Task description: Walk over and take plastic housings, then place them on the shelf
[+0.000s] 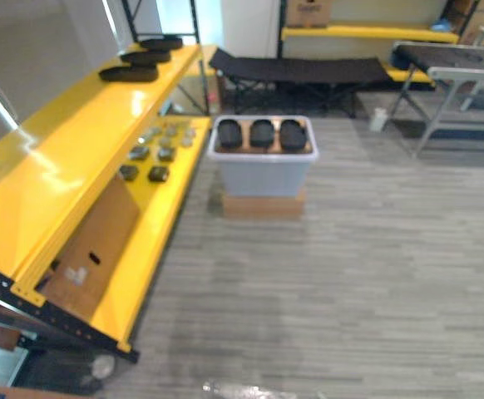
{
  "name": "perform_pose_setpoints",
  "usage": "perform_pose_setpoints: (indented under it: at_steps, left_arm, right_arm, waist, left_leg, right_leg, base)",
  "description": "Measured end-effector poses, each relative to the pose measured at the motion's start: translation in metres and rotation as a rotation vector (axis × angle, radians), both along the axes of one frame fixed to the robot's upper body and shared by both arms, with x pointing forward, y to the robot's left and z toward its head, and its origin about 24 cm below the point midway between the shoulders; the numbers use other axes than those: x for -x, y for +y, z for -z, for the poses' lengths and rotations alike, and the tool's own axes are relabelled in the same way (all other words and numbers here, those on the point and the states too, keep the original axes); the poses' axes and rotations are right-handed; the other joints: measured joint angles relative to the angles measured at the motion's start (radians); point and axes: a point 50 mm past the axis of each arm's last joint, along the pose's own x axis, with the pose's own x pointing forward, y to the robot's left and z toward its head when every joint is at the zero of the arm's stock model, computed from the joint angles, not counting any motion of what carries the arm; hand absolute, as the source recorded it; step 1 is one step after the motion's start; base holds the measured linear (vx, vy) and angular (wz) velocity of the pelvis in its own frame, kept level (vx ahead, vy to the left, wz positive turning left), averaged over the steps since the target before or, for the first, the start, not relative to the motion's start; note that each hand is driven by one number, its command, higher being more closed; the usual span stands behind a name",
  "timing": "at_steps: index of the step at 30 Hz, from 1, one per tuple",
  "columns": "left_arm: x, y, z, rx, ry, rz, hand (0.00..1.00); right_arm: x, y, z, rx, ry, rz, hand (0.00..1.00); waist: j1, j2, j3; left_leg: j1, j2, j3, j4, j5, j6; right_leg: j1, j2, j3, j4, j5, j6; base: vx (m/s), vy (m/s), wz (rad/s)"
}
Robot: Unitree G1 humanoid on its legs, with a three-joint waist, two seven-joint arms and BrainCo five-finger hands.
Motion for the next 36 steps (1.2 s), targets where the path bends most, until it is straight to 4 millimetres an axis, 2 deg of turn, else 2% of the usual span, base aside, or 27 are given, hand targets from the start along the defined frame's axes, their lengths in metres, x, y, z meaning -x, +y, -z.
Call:
perform_pose_setpoints:
  at_steps: [4,17,20,21,22,23,25,27,28,30,31,32,34,36]
  left_arm:
    - [0.000,0.000,0.000,0.008,-0.002,0.005,0.00]
    - [0.000,0.001,0.000,0.014,-0.024,0.006,0.00]
    - [-0.002,0.001,-0.001,0.011,-0.026,0.024,0.00]
    - [-0.003,0.003,-0.001,0.005,-0.025,0.043,0.00]
    - [-0.004,0.001,-0.001,0.002,-0.026,0.070,0.00]
    - [-0.007,0.000,-0.001,0.000,-0.028,0.093,0.00]
    - [-0.008,0.001,-0.001,-0.010,-0.023,0.127,0.00]
    - [-0.011,0.007,-0.002,-0.021,-0.030,0.137,0.00]
    - [-0.016,0.009,-0.003,-0.026,-0.039,0.139,0.00]
    - [-0.022,0.010,-0.004,-0.022,-0.059,0.110,0.00]
    - [-0.022,0.010,-0.004,-0.021,-0.061,0.096,0.00]
    - [-0.021,0.010,-0.004,-0.018,-0.066,0.068,0.00]
    - [-0.023,0.010,-0.005,-0.015,-0.082,0.039,0.00]
    - [-0.028,0.006,-0.006,-0.006,-0.114,0.010,0.00]
  right_arm:
    - [0.000,-0.003,-0.001,-0.007,-0.011,0.004,0.00]
    - [-0.001,-0.002,-0.001,-0.019,-0.027,0.003,0.00]
    - [-0.002,0.000,-0.001,-0.021,-0.032,0.004,0.00]
    - [0.000,0.000,0.000,-0.019,-0.027,0.007,0.00]
    - [0.002,-0.001,0.000,-0.017,-0.023,0.016,0.00]
    - [-0.003,-0.004,-0.001,-0.009,-0.045,0.030,0.00]
    - [0.000,-0.004,-0.001,-0.006,-0.047,0.042,0.00]
    - [0.006,0.003,0.000,-0.028,-0.036,0.051,0.00]
    - [0.010,0.007,0.001,-0.046,-0.036,0.069,0.00]
    - [0.020,0.010,0.002,-0.066,-0.015,0.102,0.00]
    - [0.024,0.011,0.002,-0.070,-0.005,0.113,0.00]
    - [0.027,0.014,0.003,-0.082,0.007,0.119,0.00]
    - [0.038,0.021,0.003,-0.105,0.033,0.134,0.00]
    - [0.045,0.021,0.003,-0.109,0.054,0.142,0.00]
  waist:
    - [0.001,-0.001,0.001]
    - [0.001,-0.006,0.005]
    - [0.000,-0.009,0.007]
    - [-0.002,-0.017,0.012]
    - [0.002,-0.012,0.020]
    - [-0.002,-0.002,0.046]
    - [-0.006,0.003,0.078]
    - [-0.007,-0.014,0.076]
    - [-0.010,-0.022,0.080]
    - [-0.020,-0.021,0.081]
    - [-0.022,-0.021,0.081]
    - [-0.027,-0.022,0.081]
    - [-0.029,-0.020,0.079]
    - [-0.035,-0.001,0.072]
  left_leg:
    - [0.000,0.000,0.010,0.001,0.000,0.000]
    - [0.016,-0.005,0.004,-0.001,-0.001,0.002]
    - [-0.004,-0.026,-0.001,0.002,-0.013,0.018]
    - [-0.008,-0.034,-0.002,0.005,-0.024,0.033]
    - [-0.009,-0.036,-0.003,0.006,-0.030,0.045]
    - [0.000,-0.028,0.000,0.021,-0.042,0.066]
    - [0.020,-0.008,0.001,0.057,-0.068,0.074]
    - [0.021,-0.002,-0.003,0.078,-0.092,0.060]
    - [0.020,0.002,-0.009,0.080,-0.102,0.050]
    - [0.027,0.016,-0.013,0.081,-0.122,0.018]
    - [0.035,0.017,-0.011,0.081,-0.124,0.014]
    - [0.047,0.017,-0.005,0.088,-0.140,-0.010]
    - [0.076,0.020,-0.004,0.119,-0.196,-0.053]
    - [0.090,0.049,-0.009,0.174,-0.271,-0.080]
  right_leg:
    - [-0.012,0.002,0.018,-0.001,0.007,-0.011]
    - [0.004,-0.002,0.016,0.002,0.006,-0.011]
    - [-0.073,-0.032,0.002,0.125,-0.073,0.016]
    - [-0.114,-0.063,-0.007,0.225,-0.111,0.051]
    - [-0.170,-0.078,-0.004,0.349,-0.120,0.065]
    - [-0.258,-0.097,-0.004,0.537,-0.108,0.075]
    - [-0.302,-0.097,0.001,0.607,-0.150,0.021]
    - [-0.341,-0.092,0.011,0.541,-0.151,0.028]
    - [-0.363,-0.075,0.027,0.454,-0.142,0.033]
    - [-0.400,-0.046,0.026,0.274,-0.056,0.022]
    - [-0.404,-0.041,0.026,0.241,-0.029,0.021]
    - [-0.407,-0.033,0.026,0.201,0.012,0.010]
    - [-0.410,-0.027,0.025,0.219,0.034,-0.008]
    - [-0.415,-0.011,0.018,0.283,0.047,-0.040]
  base:
    - [-0.03,-0.009,-0.12]
    - [-0.03,-0.011,0.01]
    - [-0.05,0.018,0.14]
    - [0.01,0.040,0.28]
    - [0.02,0.059,0.19]
    - [0.00,0.066,0.05]
    - [0.04,0.132,0.04]
    - [0.14,0.121,0.07]
    - [0.22,0.050,0.11]
    - [0.31,0.035,0.07]
    - [0.33,-0.001,-0.02]
    - [0.27,-0.020,-0.04]
    - [0.38,-0.081,0.03]
    - [0.46,-0.149,0.14]
